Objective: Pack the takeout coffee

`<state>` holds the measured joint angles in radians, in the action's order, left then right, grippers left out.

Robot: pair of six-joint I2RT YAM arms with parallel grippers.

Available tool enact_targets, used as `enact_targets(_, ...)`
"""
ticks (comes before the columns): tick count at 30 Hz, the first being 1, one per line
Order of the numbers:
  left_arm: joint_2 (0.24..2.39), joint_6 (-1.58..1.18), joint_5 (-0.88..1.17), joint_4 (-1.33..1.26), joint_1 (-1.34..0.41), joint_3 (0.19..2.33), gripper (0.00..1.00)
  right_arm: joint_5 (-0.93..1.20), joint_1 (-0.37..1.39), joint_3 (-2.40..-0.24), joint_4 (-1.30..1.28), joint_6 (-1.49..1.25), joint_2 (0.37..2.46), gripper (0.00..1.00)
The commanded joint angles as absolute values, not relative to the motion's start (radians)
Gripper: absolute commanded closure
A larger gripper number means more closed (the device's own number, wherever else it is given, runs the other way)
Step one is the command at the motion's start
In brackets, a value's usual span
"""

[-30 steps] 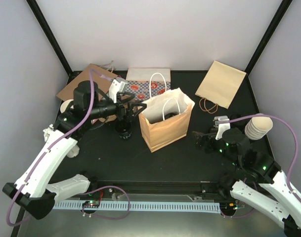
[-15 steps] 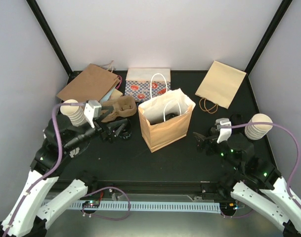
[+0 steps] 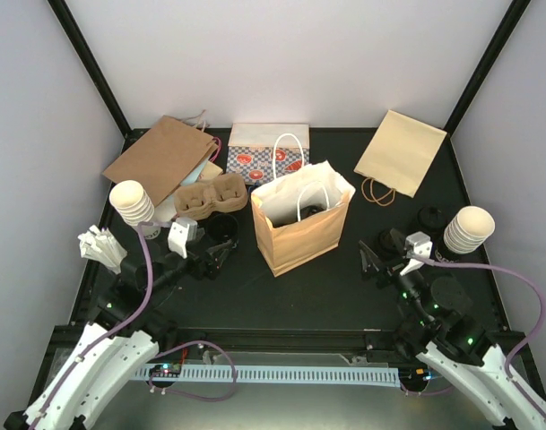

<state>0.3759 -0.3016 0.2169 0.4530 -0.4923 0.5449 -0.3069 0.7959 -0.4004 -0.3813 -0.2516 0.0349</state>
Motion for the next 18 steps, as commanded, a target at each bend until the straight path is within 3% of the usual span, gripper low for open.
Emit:
enact_targets(1, 0.364, -0.225, 0.127, 0.382, -0.494, 0.532, 0.01, -0.421, 0.792, -0.383, -0.271, -0.21, 0.03, 0.0)
enact_targets(7, 0.416, -0.178, -0.013, 0.326, -0.494, 0.503, 0.01, -0.502, 0.792, -0.381, -0.197, -0.157, 0.209, 0.0)
enact_targets(12, 0.485, -0.057, -0.141, 0.181, -0.469, 0.464, 0.01, -0.558, 0.771, -0.315, 0.054, -0.068, 0.353, 0.0)
enact_targets(18, 0.627, -0.063, -0.068, 0.066, -0.258, 0.458, 0.01, -0.374, 0.532, -0.325, 0.152, -0.121, 0.531, 0.0)
